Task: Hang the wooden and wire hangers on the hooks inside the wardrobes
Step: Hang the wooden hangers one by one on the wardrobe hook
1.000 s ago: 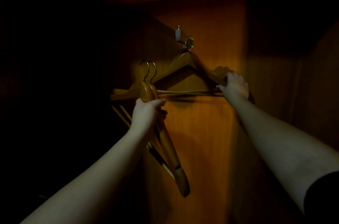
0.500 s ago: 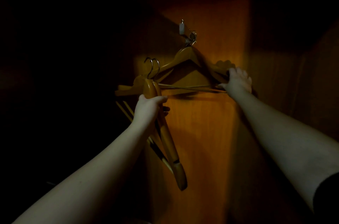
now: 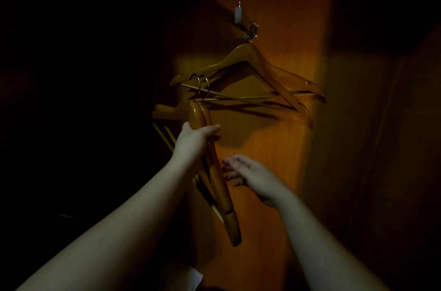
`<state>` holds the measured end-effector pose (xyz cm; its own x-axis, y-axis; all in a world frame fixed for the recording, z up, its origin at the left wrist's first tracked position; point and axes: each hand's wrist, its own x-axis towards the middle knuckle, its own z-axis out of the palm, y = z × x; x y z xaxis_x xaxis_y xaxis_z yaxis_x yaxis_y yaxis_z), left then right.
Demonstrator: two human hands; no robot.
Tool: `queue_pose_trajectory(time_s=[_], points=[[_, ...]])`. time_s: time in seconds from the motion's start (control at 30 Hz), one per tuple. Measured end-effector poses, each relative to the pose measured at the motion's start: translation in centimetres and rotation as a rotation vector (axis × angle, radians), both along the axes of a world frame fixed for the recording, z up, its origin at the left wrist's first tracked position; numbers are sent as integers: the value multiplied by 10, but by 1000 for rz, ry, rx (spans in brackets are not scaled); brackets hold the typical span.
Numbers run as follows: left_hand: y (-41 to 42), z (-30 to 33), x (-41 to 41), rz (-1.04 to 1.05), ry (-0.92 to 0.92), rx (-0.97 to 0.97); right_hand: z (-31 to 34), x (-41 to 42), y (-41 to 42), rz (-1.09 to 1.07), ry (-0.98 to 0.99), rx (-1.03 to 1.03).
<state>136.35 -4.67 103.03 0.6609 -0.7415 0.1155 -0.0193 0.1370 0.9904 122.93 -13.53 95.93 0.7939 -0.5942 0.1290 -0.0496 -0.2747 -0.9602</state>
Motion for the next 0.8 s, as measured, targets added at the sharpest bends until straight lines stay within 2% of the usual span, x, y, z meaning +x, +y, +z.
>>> queue_pose_trajectory(time_s=[0.23,0.4,0.57,0.8], points=[[-4,-18,-3,25,-8,-6,-18,2,13,57,72,101],[-5,-23,-5,39,-18,-14,-17,2,23,24,-6,161],[-9,-26,-10,61,-49,13,-8,-3,34,-183,112,-188],[-12,-23,-6,84,-83,19,-12,-17,9,-414,109,-334]])
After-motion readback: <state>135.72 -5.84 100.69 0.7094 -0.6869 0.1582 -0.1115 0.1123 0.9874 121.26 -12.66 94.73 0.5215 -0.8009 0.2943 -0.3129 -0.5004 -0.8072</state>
